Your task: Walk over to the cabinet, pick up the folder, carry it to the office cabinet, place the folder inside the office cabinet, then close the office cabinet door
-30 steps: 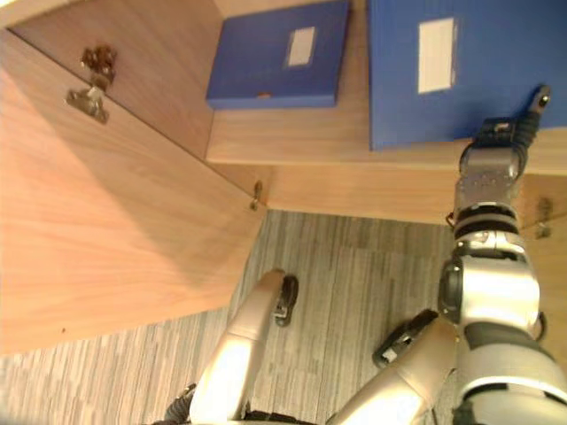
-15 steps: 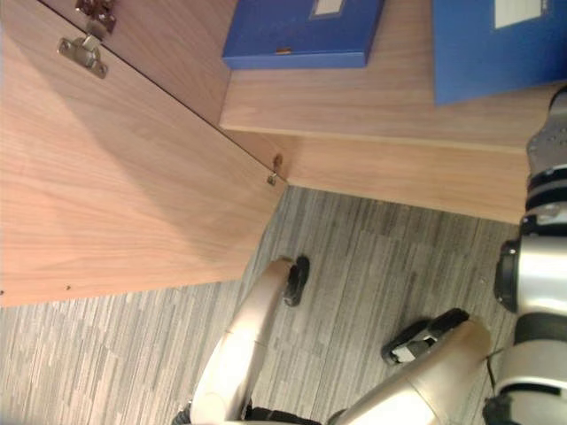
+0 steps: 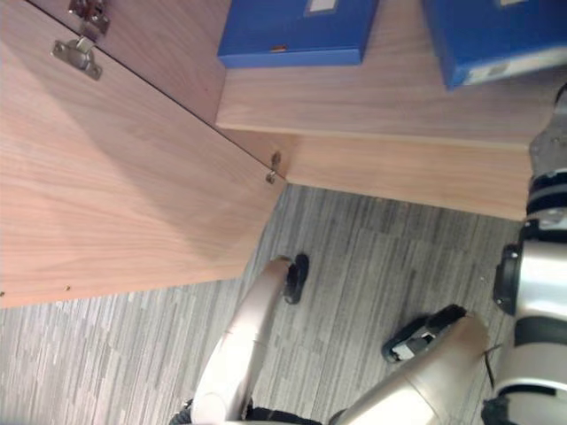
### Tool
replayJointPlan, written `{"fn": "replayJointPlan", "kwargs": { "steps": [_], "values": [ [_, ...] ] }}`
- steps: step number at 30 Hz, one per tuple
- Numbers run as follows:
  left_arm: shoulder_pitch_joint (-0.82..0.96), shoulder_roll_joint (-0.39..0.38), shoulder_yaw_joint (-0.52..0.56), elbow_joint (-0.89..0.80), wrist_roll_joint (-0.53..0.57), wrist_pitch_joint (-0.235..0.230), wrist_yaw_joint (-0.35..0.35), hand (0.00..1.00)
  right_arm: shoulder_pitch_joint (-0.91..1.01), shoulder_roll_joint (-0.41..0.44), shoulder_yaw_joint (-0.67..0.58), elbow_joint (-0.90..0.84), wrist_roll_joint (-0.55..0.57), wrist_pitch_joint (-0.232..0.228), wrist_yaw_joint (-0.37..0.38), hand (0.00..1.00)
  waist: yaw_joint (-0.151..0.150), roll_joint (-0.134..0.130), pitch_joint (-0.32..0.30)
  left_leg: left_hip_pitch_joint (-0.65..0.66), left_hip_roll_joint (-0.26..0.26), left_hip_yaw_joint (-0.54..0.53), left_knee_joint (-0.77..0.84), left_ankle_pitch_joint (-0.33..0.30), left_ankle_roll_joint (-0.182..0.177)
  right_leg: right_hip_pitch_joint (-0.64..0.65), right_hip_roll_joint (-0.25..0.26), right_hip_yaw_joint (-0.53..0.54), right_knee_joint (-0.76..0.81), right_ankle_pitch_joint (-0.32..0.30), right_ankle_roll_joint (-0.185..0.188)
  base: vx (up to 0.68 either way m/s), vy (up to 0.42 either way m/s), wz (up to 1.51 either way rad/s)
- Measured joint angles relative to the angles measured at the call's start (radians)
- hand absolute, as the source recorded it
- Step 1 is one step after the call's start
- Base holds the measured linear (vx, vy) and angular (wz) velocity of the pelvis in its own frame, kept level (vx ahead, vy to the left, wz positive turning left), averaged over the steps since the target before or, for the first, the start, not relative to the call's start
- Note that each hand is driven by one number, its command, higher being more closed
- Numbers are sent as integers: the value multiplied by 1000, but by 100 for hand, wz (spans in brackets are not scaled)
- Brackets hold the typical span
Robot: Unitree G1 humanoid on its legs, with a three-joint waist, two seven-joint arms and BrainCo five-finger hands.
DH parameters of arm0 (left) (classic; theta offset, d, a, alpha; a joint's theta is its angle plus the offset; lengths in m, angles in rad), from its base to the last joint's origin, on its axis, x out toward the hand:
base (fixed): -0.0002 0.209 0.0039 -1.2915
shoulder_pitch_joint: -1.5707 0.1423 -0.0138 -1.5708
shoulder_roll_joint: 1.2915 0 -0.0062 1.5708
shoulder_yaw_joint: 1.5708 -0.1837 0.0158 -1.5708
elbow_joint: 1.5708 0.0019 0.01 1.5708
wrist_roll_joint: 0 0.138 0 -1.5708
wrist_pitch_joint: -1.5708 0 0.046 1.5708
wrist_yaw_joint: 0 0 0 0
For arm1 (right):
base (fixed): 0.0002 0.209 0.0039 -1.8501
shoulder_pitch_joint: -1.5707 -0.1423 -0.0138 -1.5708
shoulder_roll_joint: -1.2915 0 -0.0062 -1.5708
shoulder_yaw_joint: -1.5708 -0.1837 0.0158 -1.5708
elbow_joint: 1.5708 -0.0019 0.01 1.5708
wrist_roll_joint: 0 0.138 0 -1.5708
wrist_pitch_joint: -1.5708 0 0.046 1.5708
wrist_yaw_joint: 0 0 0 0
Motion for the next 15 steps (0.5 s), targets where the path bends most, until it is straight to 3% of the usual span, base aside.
{"fn": "replayJointPlan", "kwargs": {
  "steps": [2, 8, 11, 15],
  "values": [
    [0, 2, 0, 0, 1, -3, -7, 0, 0, -20, 148, 11, -112, 75, 62, 0, 0, -2, 1, 1, 15, -1, -3, 1, -1, 3, 15, -7, -7, 0, 0, 23, -84, -12],
    [-1, 24, 0, 1, 3, -4, -48, 0, -40, -69, 441, 102, -438, 164, 194, 0, 0, -23, 7, 64, 49, -1, -80, 23, -15, 64, 43, -49, -66, 12, -19, 34, -108, -12],
    [-1, 41, 0, 0, 9, -5, -58, 0, -57, -74, 545, 114, -552, 166, 235, 0, 2, -43, 2, 85, 68, 0, -132, 44, -22, 75, 65, -69, -97, 20, -32, 25, -148, -13],
    [-3, 56, 0, -1, 23, -5, -82, 0, -74, -78, 634, 128, -813, 171, 290, 0, 11, -51, -1, 118, 86, -4, -188, 68, -32, 110, 80, -104, -133, 26, -42, 16, -113, -3]
  ]
}}
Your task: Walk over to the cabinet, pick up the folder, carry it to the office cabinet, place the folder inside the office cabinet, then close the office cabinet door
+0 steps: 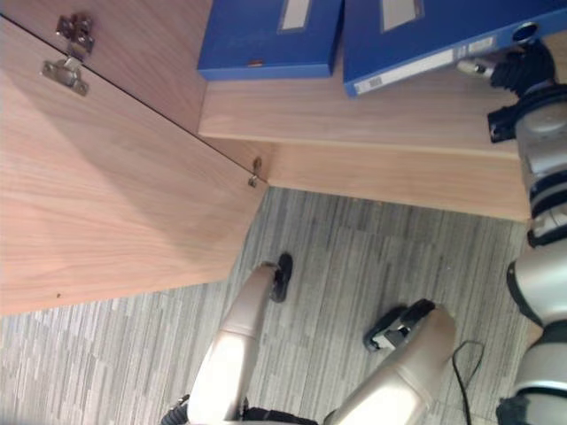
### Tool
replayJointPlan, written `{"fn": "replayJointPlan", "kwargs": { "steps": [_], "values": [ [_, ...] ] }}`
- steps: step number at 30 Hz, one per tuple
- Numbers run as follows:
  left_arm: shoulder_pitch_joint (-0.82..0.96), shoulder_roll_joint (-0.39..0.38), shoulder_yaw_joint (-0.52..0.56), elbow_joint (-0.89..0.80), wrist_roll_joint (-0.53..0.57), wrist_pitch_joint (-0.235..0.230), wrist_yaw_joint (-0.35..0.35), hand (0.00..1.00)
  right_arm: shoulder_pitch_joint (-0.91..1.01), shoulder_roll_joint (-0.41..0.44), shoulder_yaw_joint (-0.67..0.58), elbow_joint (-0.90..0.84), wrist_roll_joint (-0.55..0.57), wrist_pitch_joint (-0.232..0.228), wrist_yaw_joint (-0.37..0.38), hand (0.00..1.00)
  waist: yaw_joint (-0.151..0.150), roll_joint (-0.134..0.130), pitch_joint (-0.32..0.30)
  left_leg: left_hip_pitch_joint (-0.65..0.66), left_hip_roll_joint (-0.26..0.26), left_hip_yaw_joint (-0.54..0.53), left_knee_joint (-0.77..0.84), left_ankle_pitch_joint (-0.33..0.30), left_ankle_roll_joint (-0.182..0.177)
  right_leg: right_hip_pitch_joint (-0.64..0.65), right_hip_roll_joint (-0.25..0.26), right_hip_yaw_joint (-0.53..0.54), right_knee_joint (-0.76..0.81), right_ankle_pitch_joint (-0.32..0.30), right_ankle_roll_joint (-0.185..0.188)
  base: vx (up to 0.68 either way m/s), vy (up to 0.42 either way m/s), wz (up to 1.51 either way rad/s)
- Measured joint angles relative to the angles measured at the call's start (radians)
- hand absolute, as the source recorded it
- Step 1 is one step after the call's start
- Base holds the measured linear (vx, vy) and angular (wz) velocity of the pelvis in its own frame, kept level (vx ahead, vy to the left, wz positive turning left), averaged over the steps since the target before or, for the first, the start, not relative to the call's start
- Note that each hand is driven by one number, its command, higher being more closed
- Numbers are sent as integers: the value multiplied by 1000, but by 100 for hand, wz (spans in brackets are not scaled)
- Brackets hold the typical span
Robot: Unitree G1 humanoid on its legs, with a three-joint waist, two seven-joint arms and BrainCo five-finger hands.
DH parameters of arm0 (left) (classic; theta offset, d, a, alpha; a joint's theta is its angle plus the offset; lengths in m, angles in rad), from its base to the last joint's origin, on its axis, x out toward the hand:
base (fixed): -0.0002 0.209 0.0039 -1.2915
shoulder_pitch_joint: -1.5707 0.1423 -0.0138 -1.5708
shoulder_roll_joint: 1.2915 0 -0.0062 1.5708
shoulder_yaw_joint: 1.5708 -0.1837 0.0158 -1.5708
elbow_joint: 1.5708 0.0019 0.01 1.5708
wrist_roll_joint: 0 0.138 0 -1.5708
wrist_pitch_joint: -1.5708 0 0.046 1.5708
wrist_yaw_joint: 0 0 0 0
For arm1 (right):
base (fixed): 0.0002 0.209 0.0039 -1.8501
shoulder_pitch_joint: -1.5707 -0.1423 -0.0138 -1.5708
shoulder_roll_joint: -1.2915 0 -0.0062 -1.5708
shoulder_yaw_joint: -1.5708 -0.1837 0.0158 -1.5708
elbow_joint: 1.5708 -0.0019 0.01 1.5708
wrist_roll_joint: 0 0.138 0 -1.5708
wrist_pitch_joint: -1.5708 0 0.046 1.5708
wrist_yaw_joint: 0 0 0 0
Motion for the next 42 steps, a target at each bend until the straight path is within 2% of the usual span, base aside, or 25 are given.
{"fn": "replayJointPlan", "kwargs": {
  "steps": [4, 7, 13, 17, 20, 23, 24, 26, 29, 32, 37, 38, 39, 42],
  "values": [
    [-1, 3, 0, -1, 3, 0, -18, 0, 1, 5, 27, -1, -154, 4, 18, 0, 3, -11, -8, 10, 5, 2, -30, 11, 0, 6, 8, -10, -22, 7, 0, 28, -69, -2],
    [-2, 3, 0, -9, 3, 0, -33, 0, 2, 5, 26, -22, -203, 19, 31, 0, 5, -14, -7, 17, 13, 6, -34, 11, 0, 14, 18, -10, -34, 15, 5, 53, -34, -8],
    [-3, 6, 2, -22, 22, -13, -50, 0, 43, -9, 17, -159, -366, 42, 113, 0, -3, -24, -10, 40, 22, 14, -55, 12, 0, 27, 28, -10, -52, 18, 8, 55, -45, -7],
    [-4, 13, 3, -24, 20, -21, -53, 0, 65, 7, 14, -240, -485, 42, 141, 0, -5, -40, -10, 55, 40, 19, -80, 18, -8, 29, 50, -14, -68, 21, 6, 57, -91, -12],
    [-8, 14, 10, -24, 16, -21, -53, 0, 86, 49, -45, -257, -588, 43, 139, 0, -11, -41, -10, 58, 47, 16, -96, 25, -13, 32, 57, -25, -76, 23, 6, 58, -96, -4],
    [-18, 13, 20, -19, 1, -21, -50, 0, 115, 122, -98, -265, -805, 69, 122, 0, -20, -41, -10, 75, 48, 16, -112, 30, -16, 47, 61, -31, -85, 23, 5, 43, -70, -3],
    [-21, 13, 22, -19, -7, -19, -38, 0, 136, 171, -109, -265, -945, 91, 97, 0, -23, -41, -11, 91, 50, 16, -124, 33, -17, 62, 64, -36, -93, 23, 6, 47, -74, -6],
    [-22, 13, 34, -19, -11, -16, -25, 0, 178, 260, -145, -265, -1101, 134, 63, 0, -24, -48, -24, 105, 52, 17, -150, 43, -20, 68, 74, -38, -112, 26, 15, 57, -91, -8],
    [-24, 7, 50, -18, -11, -8, -7, 0, 210, 333, -213, -267, -1221, 167, 52, 0, -32, -48, -28, 113, 61, 16, -177, 56, -17, 86, 84, -59, -140, 36, 23, 68, -83, -3],
    [-28, 2, 75, -2, -15, -3, 6, 0, 256, 383, -262, -281, -1297, 188, 50, 0, -31, -59, -37, 129, 63, 16, -197, 61, -17, 101, 90, -66, -159, 40, 27, 81, -63, -2],
    [-34, -6, 110, 28, -14, 3, 20, 0, 305, 451, -306, -286, -1331, 190, 43, 0, -38, -67, -52, 169, 69, 14, -270, 89, -20, 136, 109, -89, -210, 61, 22, 91, -75, -4],
    [-36, -7, 110, 33, -16, 3, 28, 0, 317, 464, -307, -286, -1335, 190, 42, 0, -32, -68, -58, 179, 80, 14, -290, 93, -23, 147, 123, -96, -234, 78, -11, 89, -69, -13],
    [-36, -7, 111, 35, -16, 3, 31, 0, 321, 472, -307, -286, -1339, 190, 42, 0, -31, -69, -62, 183, 86, 13, -301, 98, -23, 151, 131, -104, -248, 86, -23, 89, -60, -18],
    [-41, -6, 110, 48, -18, 2, 43, 0, 355, 506, -306, -284, -1372, 189, 42, 0, -25, -69, -67, 233, 108, 17, -381, 128, -21, 200, 166, -132, -325, 122, -36, 88, -54, -17]
  ]
}}
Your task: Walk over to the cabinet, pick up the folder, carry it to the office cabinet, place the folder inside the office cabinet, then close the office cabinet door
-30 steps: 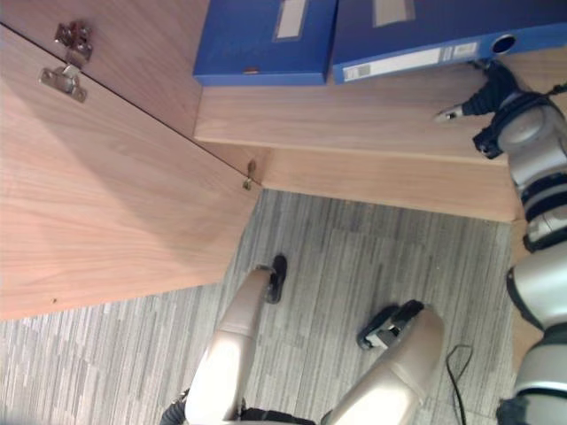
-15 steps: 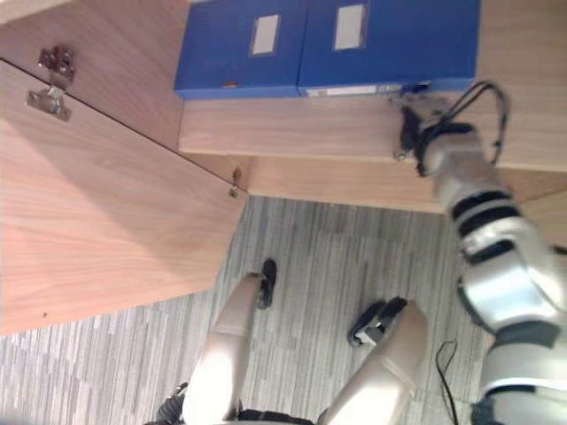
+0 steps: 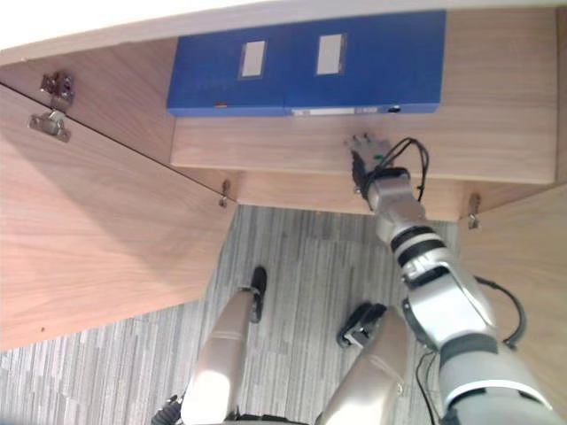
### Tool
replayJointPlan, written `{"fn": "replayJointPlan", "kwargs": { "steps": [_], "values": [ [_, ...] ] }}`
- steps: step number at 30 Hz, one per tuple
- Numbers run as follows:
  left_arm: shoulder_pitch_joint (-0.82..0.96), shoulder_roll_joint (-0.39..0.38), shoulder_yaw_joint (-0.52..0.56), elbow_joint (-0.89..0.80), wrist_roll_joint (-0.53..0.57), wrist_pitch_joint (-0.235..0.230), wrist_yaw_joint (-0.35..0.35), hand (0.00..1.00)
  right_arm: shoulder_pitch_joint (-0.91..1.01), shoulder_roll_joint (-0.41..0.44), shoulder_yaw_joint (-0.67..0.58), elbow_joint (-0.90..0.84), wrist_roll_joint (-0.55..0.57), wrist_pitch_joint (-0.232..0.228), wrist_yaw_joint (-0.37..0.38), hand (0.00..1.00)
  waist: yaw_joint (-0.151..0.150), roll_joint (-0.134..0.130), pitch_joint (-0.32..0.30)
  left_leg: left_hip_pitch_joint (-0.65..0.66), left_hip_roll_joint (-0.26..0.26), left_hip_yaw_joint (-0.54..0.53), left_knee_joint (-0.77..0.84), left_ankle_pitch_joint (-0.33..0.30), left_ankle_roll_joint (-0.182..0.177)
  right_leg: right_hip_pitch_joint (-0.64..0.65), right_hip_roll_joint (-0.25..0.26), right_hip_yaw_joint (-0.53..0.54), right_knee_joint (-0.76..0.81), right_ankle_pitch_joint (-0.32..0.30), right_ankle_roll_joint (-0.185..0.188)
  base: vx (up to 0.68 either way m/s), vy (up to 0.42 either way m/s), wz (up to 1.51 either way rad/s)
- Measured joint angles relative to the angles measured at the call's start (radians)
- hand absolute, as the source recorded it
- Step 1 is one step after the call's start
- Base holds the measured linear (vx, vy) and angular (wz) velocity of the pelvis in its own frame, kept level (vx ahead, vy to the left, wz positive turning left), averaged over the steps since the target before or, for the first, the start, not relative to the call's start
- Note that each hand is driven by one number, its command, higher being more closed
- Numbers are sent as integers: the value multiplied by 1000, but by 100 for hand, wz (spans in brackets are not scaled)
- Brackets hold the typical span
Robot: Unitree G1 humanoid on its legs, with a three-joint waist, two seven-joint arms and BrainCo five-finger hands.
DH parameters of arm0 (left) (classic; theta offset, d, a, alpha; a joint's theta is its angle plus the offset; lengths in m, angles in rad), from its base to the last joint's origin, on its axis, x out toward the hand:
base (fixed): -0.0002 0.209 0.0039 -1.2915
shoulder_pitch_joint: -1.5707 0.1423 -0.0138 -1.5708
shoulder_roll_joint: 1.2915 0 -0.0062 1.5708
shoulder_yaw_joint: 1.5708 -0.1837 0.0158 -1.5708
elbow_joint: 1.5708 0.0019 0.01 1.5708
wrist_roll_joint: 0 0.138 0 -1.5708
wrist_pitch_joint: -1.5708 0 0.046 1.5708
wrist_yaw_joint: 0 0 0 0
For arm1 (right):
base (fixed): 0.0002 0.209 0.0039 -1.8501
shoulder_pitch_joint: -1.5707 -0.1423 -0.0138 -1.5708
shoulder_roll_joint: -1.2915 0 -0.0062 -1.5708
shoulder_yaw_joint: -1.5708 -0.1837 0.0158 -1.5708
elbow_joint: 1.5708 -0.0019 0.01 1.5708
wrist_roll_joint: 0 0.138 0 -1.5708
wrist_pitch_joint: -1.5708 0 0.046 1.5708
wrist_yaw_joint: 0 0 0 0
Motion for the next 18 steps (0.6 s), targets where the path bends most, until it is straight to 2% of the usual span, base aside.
{"fn": "replayJointPlan", "kwargs": {
  "steps": [4, 7, 8, 12, 15, 17, 18],
  "values": [
    [-2, 4, -3, 12, 0, -1, 5, 0, 71, 52, 12, 9, -30, -5, 1, 0, 2, 0, -5, 86, 33, 2, -88, 26, 2, 94, 50, -37, -103, 43, -4, 87, -13, -20],
    [-16, 12, -4, 23, 0, -1, 5, 0, 117, 118, 26, 62, -33, -35, 5, 0, 3, -3, -7, 167, 83, 12, -139, 33, 3, 190, 122, -61, -213, 94, -6, 51, 33, -40],
    [-20, 15, -4, 23, 1, -2, 5, 0, 134, 149, 30, 100, -32, -50, 23, 0, 4, -5, -8, 207, 105, 23, -155, 33, 4, 233, 153, -62, -262, 118, -4, 31, 48, -41],
    [-56, 32, -4, 20, 13, -2, 4, 0, 260, 242, 66, 299, -14, -65, 98, 0, 24, -11, -9, 307, 146, 76, -173, 10, 22, 340, 221, -43, -398, 192, 10, 36, 126, -52],
    [-71, 34, 20, 1, 49, -1, 5, 0, 426, 326, -39, 403, 131, -63, 101, 0, 12, -19, -8, 447, 149, 132, -199, -12, 48, 478, 243, -13, -513, 252, 37, 48, 219, -43],
    [-73, 31, 49, -12, 93, -4, 5, 0, 544, 366, -203, 400, 370, -66, 70, 0, -32, -31, -60, 535, 139, 171, -250, -27, 66, 563, 266, 2, -643, 314, 59, 9, 213, -41],
    [-77, 31, 53, -9, 97, -3, 5, 0, 567, 374, -238, 397, 405, -66, 61, 0, -35, -35, -79, 553, 137, 187, -268, -31, 72, 574, 275, 15, -685, 335, 69, 19, 214, -80]
  ]
}}
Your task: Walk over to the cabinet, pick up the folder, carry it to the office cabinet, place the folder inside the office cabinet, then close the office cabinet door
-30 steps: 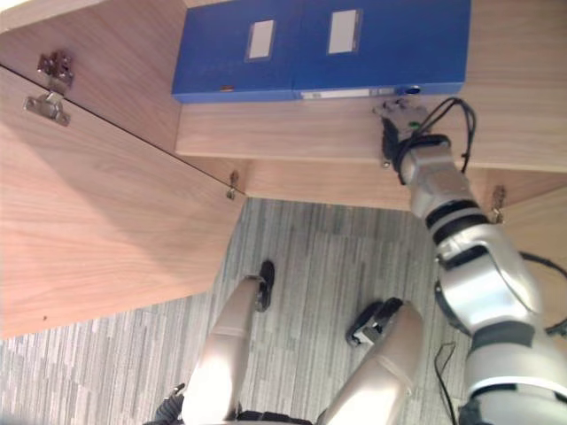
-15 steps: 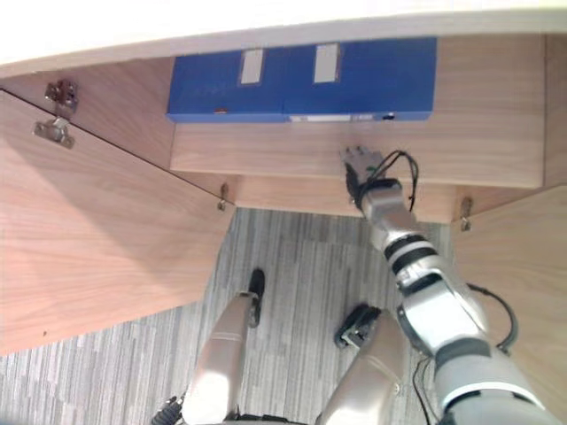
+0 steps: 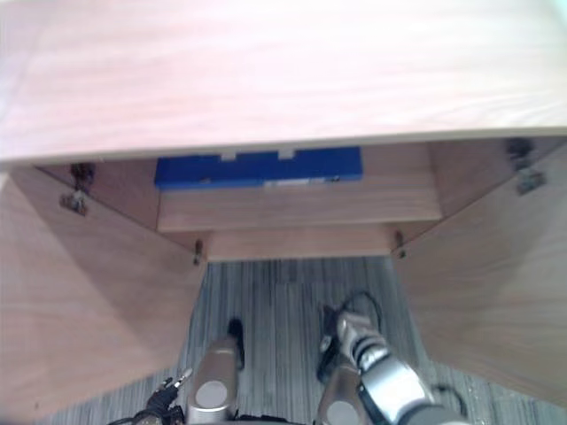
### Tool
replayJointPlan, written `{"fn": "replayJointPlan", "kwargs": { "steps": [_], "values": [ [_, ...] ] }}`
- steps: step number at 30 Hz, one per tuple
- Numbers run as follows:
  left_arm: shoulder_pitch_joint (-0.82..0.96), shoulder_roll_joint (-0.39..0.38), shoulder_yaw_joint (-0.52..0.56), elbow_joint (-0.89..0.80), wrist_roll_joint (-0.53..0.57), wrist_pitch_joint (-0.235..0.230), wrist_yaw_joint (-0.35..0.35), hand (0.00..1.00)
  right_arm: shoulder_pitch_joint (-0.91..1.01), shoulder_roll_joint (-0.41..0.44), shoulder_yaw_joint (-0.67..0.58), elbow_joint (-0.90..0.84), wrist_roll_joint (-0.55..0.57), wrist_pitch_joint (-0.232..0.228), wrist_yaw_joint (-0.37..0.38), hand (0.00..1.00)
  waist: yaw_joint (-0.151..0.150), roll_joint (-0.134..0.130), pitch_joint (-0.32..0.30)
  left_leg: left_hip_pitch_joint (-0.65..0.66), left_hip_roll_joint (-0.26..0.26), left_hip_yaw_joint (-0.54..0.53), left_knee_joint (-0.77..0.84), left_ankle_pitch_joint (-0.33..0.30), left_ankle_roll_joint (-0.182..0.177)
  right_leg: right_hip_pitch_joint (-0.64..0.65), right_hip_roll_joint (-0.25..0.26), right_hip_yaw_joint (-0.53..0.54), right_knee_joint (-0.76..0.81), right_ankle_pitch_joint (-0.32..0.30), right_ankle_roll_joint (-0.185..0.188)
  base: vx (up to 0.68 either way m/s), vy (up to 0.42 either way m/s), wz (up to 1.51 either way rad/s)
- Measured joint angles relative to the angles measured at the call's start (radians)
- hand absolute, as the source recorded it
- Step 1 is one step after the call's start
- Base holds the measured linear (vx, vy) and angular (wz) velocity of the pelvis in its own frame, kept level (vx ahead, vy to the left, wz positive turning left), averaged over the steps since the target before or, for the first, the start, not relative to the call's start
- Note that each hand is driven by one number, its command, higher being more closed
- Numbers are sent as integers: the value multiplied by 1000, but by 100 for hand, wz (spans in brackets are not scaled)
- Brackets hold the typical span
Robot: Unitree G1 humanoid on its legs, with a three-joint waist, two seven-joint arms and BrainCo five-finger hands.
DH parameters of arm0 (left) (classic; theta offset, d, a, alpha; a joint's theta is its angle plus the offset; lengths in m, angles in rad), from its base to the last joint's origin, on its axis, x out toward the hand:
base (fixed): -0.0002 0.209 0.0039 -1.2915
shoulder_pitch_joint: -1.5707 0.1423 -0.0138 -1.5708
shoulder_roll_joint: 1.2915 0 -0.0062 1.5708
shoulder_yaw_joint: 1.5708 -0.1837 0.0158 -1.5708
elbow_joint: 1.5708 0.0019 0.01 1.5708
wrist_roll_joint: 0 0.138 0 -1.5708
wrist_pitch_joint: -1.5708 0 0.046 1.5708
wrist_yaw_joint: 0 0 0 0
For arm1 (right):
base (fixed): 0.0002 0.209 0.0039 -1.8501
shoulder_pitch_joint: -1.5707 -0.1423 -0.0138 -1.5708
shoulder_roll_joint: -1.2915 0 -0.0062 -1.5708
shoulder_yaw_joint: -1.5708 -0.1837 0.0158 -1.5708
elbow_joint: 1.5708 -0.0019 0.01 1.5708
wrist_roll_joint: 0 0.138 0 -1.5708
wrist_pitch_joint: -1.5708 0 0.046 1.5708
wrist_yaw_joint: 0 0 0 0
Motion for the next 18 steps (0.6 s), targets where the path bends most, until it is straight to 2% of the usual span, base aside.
{"fn": "replayJointPlan", "kwargs": {
  "steps": [2, 4, 6, 7, 9, 11, 14, 18],
  "values": [
    [0, 8, 2, 14, 43, 1, 11, 0, 94, 27, -120, -10, 189, -21, -64, 0, -9, -27, -63, 91, -12, 91, -78, 5, 13, 50, 22, 54, -153, 88, -11, 68, 225, -111],
    [1, 16, 2, 27, 75, 0, 20, 0, 162, 36, -193, -34, 307, -31, -84, 0, -29, -41, -92, 156, -21, 155, -119, 13, 25, 74, 21, 54, -200, 144, -12, 89, 179, -104],
    [-6, 22, 1, 60, 119, 1, 27, 0, 259, 35, -305, -77, 436, -52, -113, 0, -70, -40, -117, 248, -28, 257, -167, 14, 28, 92, 19, -10, -216, 190, -40, 81, 111, -121],
    [-15, 24, 1, 71, 126, 1, 27, 0, 280, 33, -332, -86, 456, -55, -121, 0, -82, -40, -124, 260, -30, 271, -172, 13, 29, 91, 16, -31, -213, 194, -46, 43, 31, -90],
    [-54, 25, -1, 78, 150, 2, 32, 0, 347, 19, -438, -118, 514, -66, -146, 0, -125, -43, -143, 327, -39, 349, -212, 11, 32, 93, 16, -76, -214, 211, -69, -4, 3, -92],
    [-62, 16, -13, 71, 150, 1, 33, 0, 383, 12, -482, -127, 534, -66, -156, 0, -139, -38, -169, 354, -42, 385, -236, 11, 30, 105, 30, -74, -261, 216, -77, -44, 3, -67],
    [-45, 5, -8, 71, 145, 0, 33, 0, 458, 12, -578, -129, 594, -63, -180, 0, -142, -32, -213, 410, -36, 477, -290, 7, 13, 117, 80, -73, -343, 233, -95, -12, -16, -86],
    [-25, -1, 23, 84, 128, 3, 32, 0, 514, 7, -703, -156, 693, -63, -212, 0, -166, -32, -224, 445, -27, 533, -297, -7, -4, 115, 131, -19, -377, 271, -97, 10, -37, -73]
  ]
}}
